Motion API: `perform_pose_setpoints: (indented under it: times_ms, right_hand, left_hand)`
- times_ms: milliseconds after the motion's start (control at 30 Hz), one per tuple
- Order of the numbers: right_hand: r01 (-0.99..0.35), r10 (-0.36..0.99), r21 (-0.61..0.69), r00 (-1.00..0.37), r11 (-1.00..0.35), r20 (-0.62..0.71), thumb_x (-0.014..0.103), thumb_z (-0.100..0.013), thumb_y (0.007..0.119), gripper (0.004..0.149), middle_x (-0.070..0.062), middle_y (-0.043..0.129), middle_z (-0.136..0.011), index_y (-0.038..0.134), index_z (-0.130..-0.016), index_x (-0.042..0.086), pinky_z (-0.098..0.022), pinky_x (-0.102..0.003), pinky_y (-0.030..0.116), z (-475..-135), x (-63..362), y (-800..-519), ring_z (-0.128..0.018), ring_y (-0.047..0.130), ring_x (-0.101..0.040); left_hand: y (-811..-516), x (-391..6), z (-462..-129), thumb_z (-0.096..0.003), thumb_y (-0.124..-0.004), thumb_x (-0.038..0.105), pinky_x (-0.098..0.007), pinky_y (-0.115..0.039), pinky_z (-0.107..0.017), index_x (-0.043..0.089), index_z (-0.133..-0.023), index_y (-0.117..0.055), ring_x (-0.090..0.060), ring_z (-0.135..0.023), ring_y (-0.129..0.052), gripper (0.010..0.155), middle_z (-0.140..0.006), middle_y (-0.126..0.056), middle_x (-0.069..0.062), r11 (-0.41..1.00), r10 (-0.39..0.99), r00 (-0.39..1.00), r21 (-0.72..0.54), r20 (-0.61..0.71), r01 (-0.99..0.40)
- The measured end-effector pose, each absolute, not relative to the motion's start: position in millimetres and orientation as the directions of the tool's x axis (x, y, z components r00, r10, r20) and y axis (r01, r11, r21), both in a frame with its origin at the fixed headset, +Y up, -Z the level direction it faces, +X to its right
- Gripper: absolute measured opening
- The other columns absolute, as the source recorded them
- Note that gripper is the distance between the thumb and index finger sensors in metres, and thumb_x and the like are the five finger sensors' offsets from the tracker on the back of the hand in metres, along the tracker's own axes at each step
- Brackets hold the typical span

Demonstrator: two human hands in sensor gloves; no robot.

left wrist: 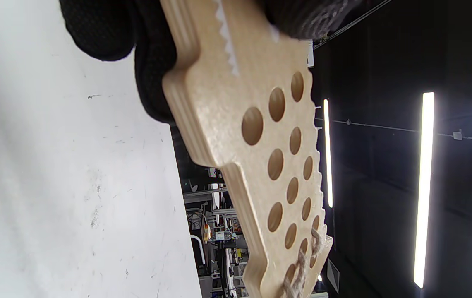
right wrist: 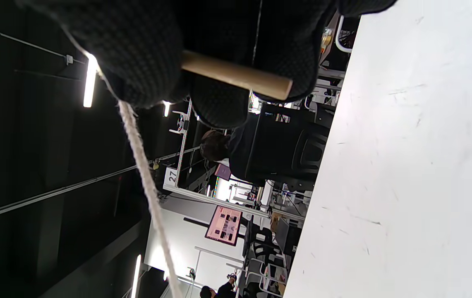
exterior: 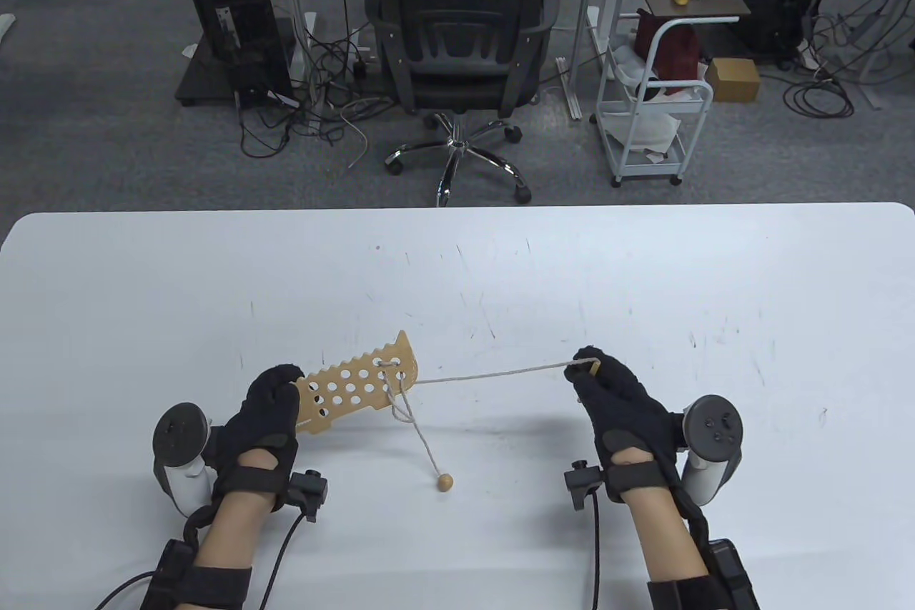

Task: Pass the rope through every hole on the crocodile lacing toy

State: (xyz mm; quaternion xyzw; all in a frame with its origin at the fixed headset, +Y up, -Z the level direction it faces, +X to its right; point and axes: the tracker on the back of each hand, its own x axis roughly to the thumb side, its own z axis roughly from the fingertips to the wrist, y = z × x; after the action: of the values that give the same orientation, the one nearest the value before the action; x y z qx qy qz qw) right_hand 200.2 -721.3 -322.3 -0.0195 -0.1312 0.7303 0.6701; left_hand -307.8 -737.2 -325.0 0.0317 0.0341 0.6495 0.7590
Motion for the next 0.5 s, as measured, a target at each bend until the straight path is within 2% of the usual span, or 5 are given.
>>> perform_pose_setpoints:
  times_ms: [500]
  right_hand:
    - [-0.954, 0.986, -0.299, -0.034, 0.016, 0.164, 0.031, -0.045, 0.089, 0.042, -0.005, 0.096, -0.083, 0.083, -0.087, 0.025, -0.065, -0.066, 0.047, -320.8, 229.4, -715.9, -0.081, 0.083, -0.038]
  left_hand:
    - [-735.9, -317.7, -323.9, -0.0438, -0.070, 0.039, -0.051, -0.072, -0.065, 0.027, -0.094, -0.067, -0.022, -0.059, -0.099, 0.052, -0.078, -0.088, -0.001, 0.137, 0.991, 0.133, 0.145, -0.034, -0.980]
